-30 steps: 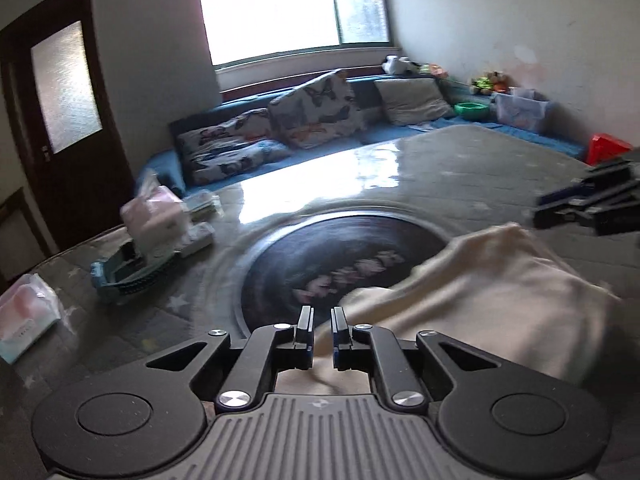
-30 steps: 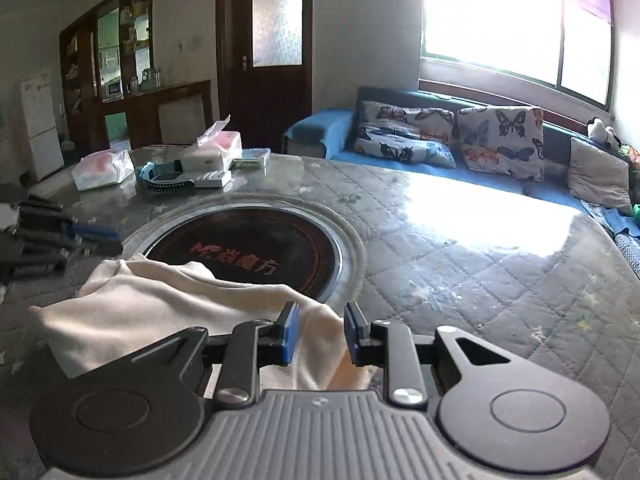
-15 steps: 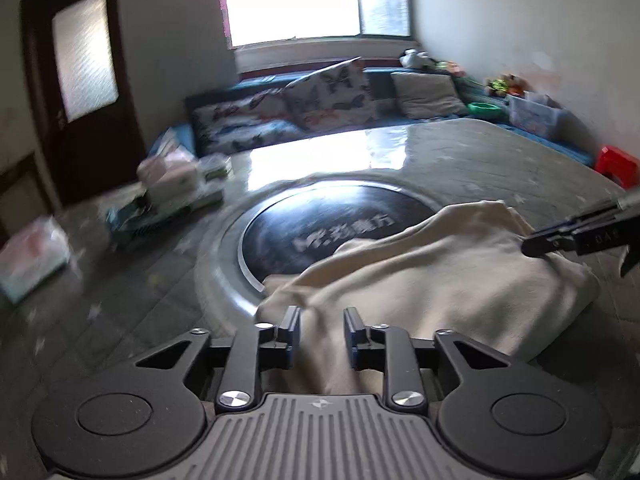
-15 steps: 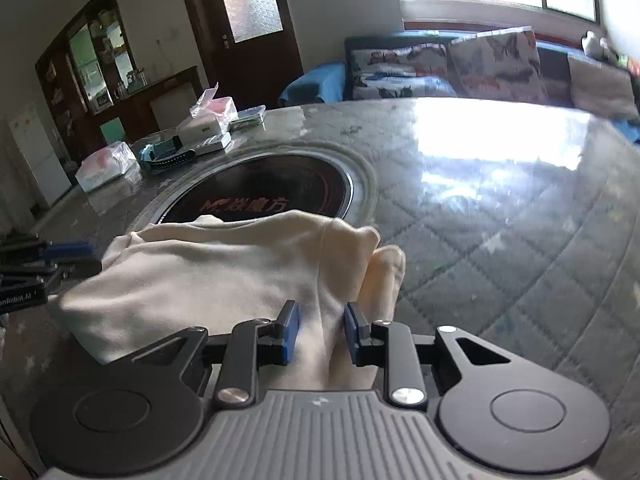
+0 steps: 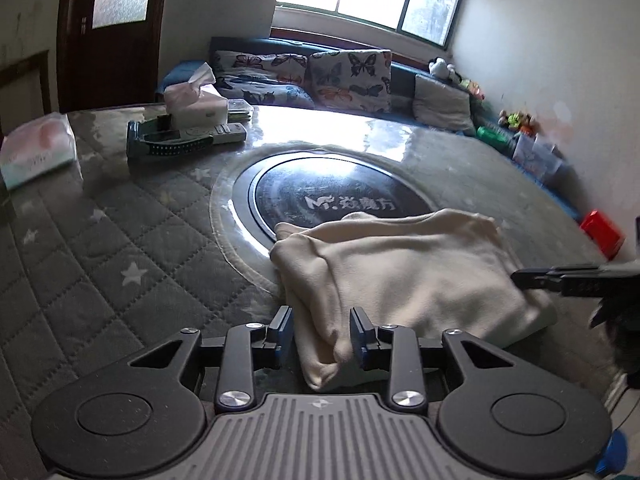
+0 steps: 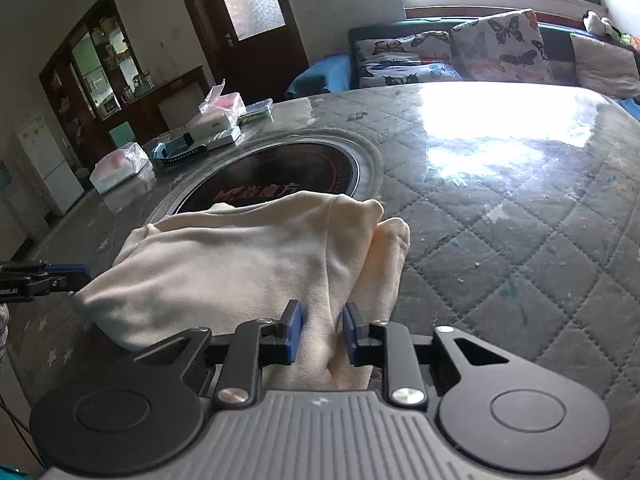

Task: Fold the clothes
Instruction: 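Release the folded shirt with both grippers and withdraw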

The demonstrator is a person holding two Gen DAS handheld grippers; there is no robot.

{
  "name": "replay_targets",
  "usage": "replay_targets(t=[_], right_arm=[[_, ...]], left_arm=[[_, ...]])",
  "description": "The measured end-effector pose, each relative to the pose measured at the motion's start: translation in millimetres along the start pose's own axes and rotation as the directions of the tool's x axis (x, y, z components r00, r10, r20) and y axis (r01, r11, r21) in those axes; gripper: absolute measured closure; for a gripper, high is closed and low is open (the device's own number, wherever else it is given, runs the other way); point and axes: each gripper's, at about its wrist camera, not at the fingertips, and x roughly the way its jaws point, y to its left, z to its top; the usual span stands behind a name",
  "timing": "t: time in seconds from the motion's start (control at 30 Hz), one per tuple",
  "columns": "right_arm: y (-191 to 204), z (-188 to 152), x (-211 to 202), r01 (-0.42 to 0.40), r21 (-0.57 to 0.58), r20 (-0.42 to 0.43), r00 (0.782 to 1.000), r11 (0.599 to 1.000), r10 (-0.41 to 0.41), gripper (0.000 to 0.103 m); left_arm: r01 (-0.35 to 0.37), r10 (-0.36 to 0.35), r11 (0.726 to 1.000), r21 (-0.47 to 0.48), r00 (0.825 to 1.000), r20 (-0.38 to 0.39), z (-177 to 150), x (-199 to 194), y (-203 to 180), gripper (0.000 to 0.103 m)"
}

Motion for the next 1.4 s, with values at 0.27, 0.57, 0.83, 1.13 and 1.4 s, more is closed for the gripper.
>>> replay_targets(t=[0.27,0.57,0.83,1.13,1.4], right_arm=[[-1,-1,2,0.001,0.009,0.01,1.0,1.0,-0.001,0.091],[18,11,-43,-0.021,-0.04,0.11,0.994,0.999,0.025,0.094],[16,8,-34,0.016,-0.059,0.051,0.999,0.998,-0.013,0.091],[24,28,-2,0.022,-0.124,0.035,0.999,0.992,-0.018,0.086],[39,55,42,0.0,-0.195,0.04,0.999,0.981,0.008,0.086]], left_arm=[[0.054,-0.054,0.999,0.003,0.998,-0.045,-2,11,-6,0.08],[0.061,-0.061,0.996,0.065,0.998,0.0,-1,2,-7,0.099],[0.054,-0.048,0.993,0.106,0.997,-0.058,-2,6,-1,0.094],[0.032,-0.032,0.988,0.154,0.999,0.0,42,19,-15,0.094],[0.076,-0.064,0.978,0.195,0.996,-0.07,67,91,-50,0.093]])
